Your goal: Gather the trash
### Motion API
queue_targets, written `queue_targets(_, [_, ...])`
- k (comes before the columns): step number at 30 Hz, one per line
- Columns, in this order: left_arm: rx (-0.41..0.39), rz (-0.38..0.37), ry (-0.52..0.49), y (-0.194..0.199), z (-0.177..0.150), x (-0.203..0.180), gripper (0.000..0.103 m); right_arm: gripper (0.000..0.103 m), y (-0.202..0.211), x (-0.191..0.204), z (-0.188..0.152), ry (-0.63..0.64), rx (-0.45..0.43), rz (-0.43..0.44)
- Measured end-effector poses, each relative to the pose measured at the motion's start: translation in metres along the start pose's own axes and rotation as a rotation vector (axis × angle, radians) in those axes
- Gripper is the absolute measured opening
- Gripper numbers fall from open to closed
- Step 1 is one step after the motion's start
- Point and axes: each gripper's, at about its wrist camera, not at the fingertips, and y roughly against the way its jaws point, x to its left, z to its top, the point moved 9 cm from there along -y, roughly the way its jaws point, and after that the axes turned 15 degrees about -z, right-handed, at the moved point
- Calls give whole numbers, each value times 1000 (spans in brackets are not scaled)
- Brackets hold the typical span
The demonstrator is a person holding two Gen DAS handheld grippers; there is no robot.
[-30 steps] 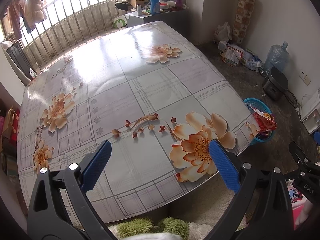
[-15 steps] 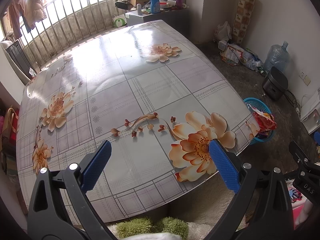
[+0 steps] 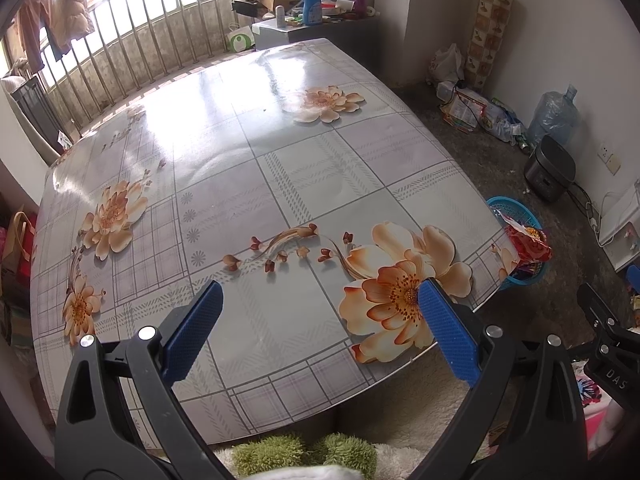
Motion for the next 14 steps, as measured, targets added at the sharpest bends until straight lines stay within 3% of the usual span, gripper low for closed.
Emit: queue_targets(14, [3,-6,11,0,-2,-2,94,96,0,0,1,-3,-1,1])
